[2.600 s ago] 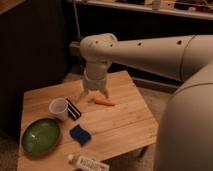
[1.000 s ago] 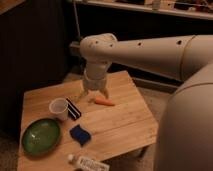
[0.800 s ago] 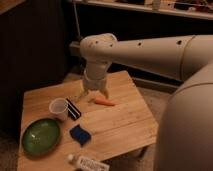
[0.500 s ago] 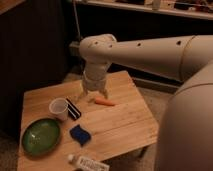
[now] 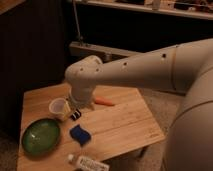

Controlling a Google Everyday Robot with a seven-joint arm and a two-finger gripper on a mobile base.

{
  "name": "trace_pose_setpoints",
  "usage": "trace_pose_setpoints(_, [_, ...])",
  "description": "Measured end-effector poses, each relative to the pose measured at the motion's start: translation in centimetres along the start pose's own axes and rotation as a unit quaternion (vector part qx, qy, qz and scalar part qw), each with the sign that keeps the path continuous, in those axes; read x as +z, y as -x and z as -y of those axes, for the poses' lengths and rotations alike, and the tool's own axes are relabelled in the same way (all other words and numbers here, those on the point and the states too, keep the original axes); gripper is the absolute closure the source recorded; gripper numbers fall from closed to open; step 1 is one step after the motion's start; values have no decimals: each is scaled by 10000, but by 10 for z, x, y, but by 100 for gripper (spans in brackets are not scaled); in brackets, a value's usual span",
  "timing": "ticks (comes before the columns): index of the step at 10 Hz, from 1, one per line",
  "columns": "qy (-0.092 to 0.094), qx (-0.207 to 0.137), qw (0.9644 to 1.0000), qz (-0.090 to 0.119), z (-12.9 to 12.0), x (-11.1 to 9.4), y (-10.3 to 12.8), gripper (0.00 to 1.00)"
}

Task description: Place the white sponge in the ceramic bowl

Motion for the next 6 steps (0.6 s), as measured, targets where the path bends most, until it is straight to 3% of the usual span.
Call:
trace_pose_setpoints(2, [270,-442,9987,-10,30,40,-7,20])
trace_pose_setpoints(3, [366,-532,9979,-9,33,52,-12,20])
trace_pose_setpoints(6, [514,-546,9971,101,13,85,-26,20])
